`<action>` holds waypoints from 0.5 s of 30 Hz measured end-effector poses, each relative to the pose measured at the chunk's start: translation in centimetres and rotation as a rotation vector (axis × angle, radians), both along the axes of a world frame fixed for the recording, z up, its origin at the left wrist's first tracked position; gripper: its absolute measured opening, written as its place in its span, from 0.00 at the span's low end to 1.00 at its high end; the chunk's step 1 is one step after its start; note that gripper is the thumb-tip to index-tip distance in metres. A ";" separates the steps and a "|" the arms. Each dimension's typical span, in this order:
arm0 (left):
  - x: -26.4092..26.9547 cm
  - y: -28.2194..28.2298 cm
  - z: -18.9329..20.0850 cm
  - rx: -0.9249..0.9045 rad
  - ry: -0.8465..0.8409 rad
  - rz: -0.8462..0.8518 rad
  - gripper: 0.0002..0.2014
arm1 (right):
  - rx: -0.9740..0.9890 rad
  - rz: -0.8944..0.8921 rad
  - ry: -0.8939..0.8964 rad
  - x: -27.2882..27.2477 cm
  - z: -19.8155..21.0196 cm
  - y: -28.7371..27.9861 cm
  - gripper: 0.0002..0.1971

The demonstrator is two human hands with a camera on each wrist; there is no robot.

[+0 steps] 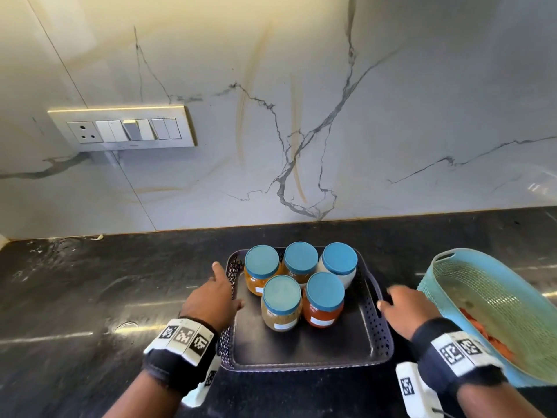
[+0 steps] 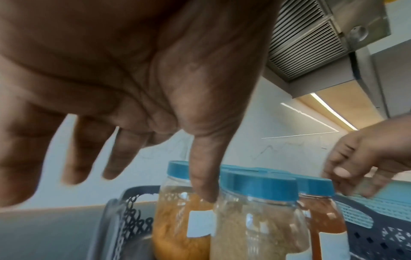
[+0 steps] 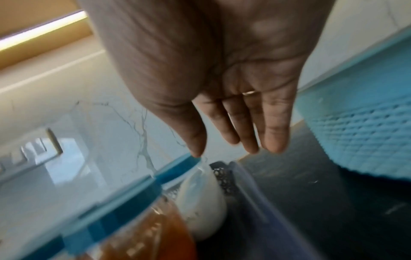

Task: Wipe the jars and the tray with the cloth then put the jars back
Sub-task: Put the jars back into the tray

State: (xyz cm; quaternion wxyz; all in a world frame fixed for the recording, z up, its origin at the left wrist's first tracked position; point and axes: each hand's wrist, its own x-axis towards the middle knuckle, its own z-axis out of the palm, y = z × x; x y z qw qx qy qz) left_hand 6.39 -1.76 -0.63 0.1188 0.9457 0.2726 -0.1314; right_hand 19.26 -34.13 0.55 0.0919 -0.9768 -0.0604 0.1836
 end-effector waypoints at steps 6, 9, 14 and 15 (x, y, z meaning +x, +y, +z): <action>-1.8 0.6 -2.1 0.050 0.106 -0.015 0.14 | -0.145 0.017 0.028 -0.2 -1.8 0.2 0.06; -2.1 0.9 -2.4 0.048 0.088 0.008 0.12 | -0.131 0.004 0.030 0.1 -1.9 0.8 0.06; -1.3 2.7 -1.9 0.065 0.043 0.061 0.12 | -0.080 0.012 0.025 1.8 -2.2 3.6 0.05; -0.9 3.1 -1.8 0.083 0.041 0.065 0.11 | -0.076 0.014 0.020 2.2 -2.2 4.3 0.06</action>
